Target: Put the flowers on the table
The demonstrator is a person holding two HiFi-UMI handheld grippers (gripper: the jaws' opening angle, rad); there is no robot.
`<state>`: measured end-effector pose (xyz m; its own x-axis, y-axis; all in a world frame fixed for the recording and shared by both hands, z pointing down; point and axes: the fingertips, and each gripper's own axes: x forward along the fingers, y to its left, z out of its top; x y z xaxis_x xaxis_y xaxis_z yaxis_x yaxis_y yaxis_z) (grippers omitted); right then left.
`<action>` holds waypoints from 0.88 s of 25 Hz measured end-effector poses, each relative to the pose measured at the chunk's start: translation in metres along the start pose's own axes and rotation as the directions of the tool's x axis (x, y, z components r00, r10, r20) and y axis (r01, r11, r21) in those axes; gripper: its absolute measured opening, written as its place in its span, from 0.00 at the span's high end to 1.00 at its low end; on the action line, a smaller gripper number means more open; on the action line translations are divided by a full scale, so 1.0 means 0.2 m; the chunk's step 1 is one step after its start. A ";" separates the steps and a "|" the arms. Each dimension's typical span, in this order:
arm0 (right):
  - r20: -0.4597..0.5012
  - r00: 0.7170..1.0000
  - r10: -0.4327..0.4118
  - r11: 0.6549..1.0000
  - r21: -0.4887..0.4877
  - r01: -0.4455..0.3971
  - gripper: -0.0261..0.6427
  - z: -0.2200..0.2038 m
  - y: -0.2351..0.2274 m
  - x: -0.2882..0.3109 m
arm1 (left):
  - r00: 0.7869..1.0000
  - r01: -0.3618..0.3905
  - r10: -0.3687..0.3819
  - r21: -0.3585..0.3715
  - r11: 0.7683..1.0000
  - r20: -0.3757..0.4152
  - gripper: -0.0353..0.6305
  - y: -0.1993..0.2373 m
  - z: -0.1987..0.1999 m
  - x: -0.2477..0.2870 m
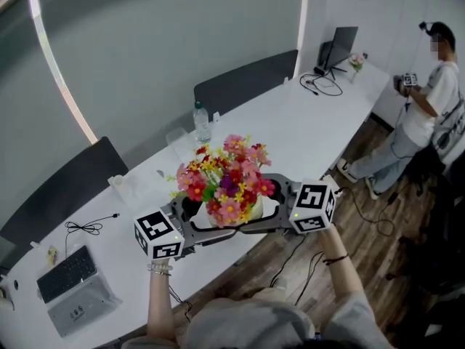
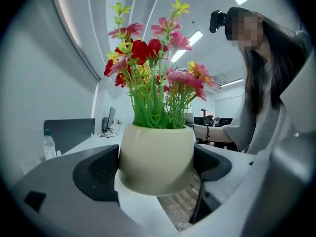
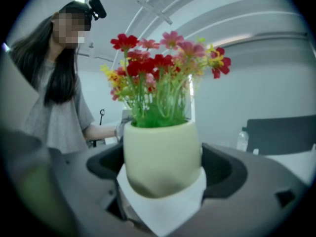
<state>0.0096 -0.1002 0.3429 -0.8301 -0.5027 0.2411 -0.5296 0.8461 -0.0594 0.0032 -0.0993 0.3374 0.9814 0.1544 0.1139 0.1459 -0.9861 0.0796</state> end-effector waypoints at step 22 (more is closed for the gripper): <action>-0.066 0.968 0.242 0.964 -0.094 -0.247 0.26 -0.13 -0.25 -0.26 | 0.966 -0.259 0.259 -0.003 0.966 -0.016 0.26 0.11 -0.03 0.37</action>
<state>0.0839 -0.1113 0.3587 -0.9202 -0.2705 0.2831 -0.2892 0.9569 -0.0258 0.0791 -0.1091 0.3528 0.9837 -0.1049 0.1463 -0.1133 -0.9923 0.0505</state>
